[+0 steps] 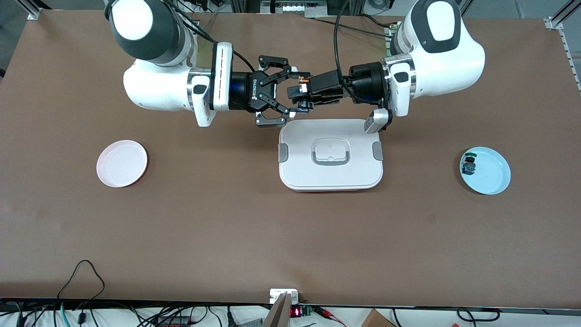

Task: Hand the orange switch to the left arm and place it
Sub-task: 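Bring the switch above the box while the left gripper approaches it, then close the left gripper on the orange switch, then open the right gripper while the left gripper pulls the switch away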

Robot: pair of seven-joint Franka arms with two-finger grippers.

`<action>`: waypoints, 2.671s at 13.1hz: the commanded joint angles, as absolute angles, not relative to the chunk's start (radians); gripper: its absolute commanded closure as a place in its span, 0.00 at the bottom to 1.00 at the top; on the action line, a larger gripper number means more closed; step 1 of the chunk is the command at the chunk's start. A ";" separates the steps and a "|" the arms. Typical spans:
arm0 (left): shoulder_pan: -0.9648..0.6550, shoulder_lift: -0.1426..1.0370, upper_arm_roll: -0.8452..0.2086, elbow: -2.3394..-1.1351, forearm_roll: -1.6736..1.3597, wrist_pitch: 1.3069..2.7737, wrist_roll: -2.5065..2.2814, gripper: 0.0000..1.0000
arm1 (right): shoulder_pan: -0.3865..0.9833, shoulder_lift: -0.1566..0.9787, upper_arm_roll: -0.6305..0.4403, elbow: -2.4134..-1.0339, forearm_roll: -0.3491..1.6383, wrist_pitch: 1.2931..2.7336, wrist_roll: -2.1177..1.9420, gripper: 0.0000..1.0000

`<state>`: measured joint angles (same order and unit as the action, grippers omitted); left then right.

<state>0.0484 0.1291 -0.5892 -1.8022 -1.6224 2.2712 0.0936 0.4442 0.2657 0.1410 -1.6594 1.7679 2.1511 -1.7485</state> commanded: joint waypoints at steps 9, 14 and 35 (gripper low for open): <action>0.112 0.123 -0.589 -1.801 -1.640 2.203 0.118 0.58 | 0.449 0.244 0.137 -1.677 1.778 2.152 -1.761 0.98; 0.135 0.120 -0.589 -1.816 -1.637 2.140 0.135 0.80 | 0.449 0.244 0.137 -1.681 1.776 2.152 -1.772 0.98; 0.649 0.253 -0.580 -1.798 -1.067 1.688 0.207 1.00 | 0.304 0.195 -0.090 -1.763 1.479 1.740 -1.553 0.00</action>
